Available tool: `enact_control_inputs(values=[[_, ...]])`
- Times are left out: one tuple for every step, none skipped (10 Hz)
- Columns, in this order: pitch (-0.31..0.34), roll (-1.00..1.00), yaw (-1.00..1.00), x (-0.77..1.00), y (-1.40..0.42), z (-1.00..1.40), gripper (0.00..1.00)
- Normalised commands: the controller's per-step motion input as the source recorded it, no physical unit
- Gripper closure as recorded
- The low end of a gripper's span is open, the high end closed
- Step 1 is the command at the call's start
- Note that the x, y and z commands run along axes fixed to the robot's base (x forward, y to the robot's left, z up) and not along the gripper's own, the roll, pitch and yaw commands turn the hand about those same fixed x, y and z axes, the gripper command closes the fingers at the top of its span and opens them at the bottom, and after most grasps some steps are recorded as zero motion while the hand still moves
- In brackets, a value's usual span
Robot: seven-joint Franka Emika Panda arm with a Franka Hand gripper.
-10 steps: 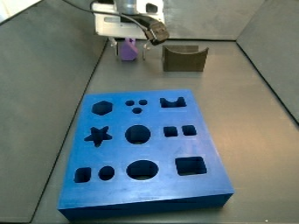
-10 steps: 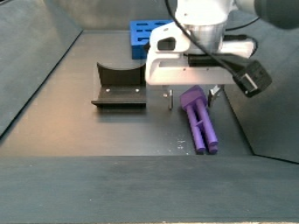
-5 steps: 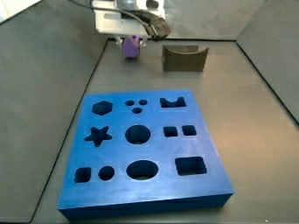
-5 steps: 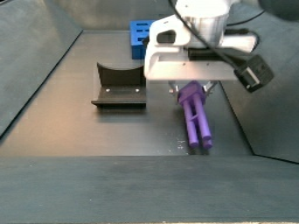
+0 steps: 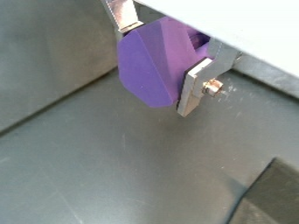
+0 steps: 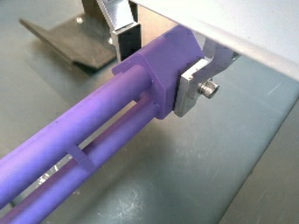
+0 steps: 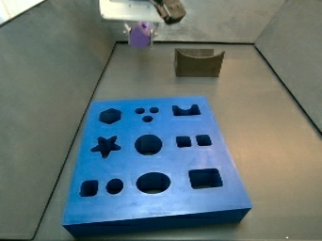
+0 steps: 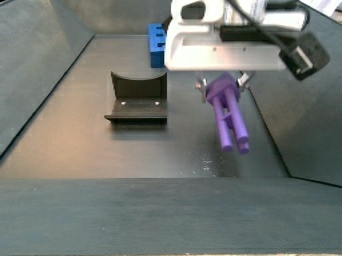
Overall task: Pick up the 3 prong object. Move up. Rotate the 3 prong object. Place the 3 prong object on the fixture. Regrasp the 3 prong object. Move to above the board. Insert the 3 prong object.
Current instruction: Place the 3 prong object on the fixture.
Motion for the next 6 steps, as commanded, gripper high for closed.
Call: enact_control_inputs(values=[[0.011, 0.03, -0.01, -0.01, 0.0, 1.0, 1.0], [0.02, 0.04, -0.02, -0.02, 0.01, 1.0, 1.0], [0.025, 0.06, -0.02, -0.02, 0.01, 1.0, 1.0], [0.031, 0.07, -0.02, -0.03, 0.01, 1.0, 1.0], [0.033, 0.08, -0.02, -0.03, 0.01, 1.0, 1.0], [0.043, 0.09, -0.01, -0.04, 0.01, 1.0, 1.0]])
